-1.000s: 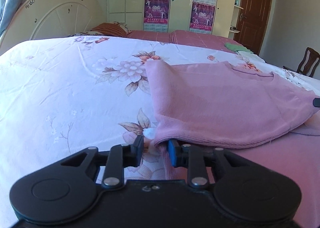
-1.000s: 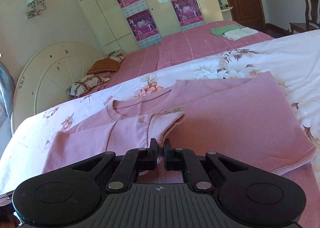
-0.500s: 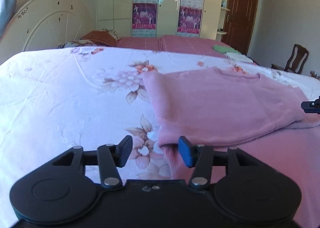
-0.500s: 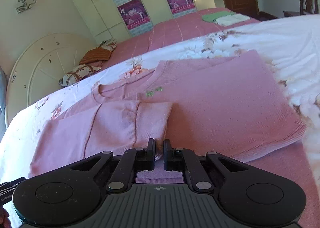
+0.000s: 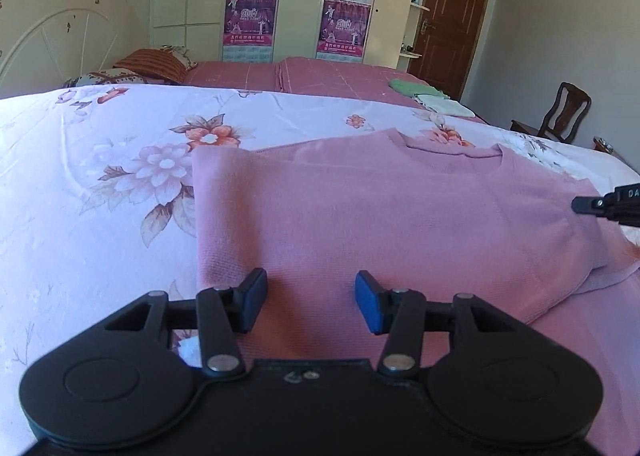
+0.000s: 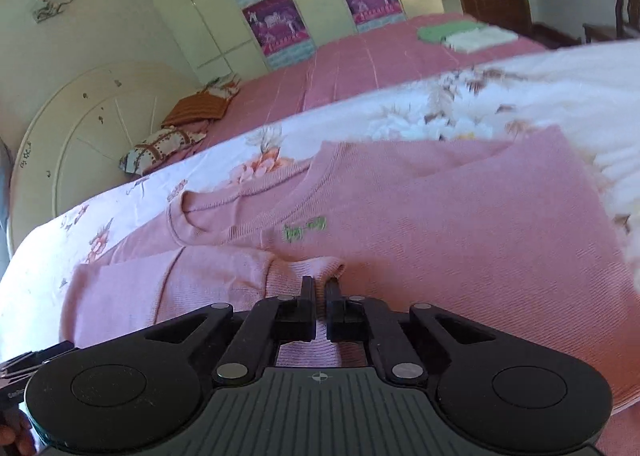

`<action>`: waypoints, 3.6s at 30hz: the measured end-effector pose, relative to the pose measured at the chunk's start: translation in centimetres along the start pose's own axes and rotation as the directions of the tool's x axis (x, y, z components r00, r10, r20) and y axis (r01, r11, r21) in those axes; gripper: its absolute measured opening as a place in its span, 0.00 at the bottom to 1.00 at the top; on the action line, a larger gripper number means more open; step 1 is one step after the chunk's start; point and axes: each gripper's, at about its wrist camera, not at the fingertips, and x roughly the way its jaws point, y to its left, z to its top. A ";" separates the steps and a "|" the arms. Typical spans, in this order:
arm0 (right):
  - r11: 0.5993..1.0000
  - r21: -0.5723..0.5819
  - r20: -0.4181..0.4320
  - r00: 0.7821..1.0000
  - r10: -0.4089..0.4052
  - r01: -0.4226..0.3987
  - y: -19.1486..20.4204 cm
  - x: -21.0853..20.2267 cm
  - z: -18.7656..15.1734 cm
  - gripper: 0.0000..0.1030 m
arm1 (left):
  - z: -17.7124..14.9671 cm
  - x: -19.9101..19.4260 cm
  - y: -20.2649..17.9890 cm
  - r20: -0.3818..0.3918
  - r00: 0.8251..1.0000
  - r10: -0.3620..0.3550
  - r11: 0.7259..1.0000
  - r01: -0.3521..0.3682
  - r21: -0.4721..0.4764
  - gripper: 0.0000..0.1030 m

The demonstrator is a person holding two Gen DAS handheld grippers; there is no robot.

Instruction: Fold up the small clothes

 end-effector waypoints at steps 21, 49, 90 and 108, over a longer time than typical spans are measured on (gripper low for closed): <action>0.975 -0.215 0.045 0.998 -0.049 0.058 2.9 0.8 0.0 0.04 | 3.4 0.9 -0.9 0.040 0.999 0.008 1.000 -0.009 0.022 0.63; 0.971 -0.223 -0.044 0.995 0.084 -0.092 -2.0 -6.1 -4.4 0.48 | -5.2 -7.1 -6.3 -0.067 0.966 0.251 0.968 -0.249 0.030 0.77; 0.848 0.472 -0.066 0.950 0.306 -0.241 -16.6 -27.9 -20.3 0.48 | -20.7 -21.3 -0.1 -0.041 0.925 -0.377 0.768 0.287 -0.572 0.50; 0.873 0.397 -0.095 0.933 0.347 -0.284 -16.6 -28.0 -20.9 0.37 | -21.0 -21.4 -0.5 -0.045 0.925 -0.377 0.796 0.299 -0.526 0.38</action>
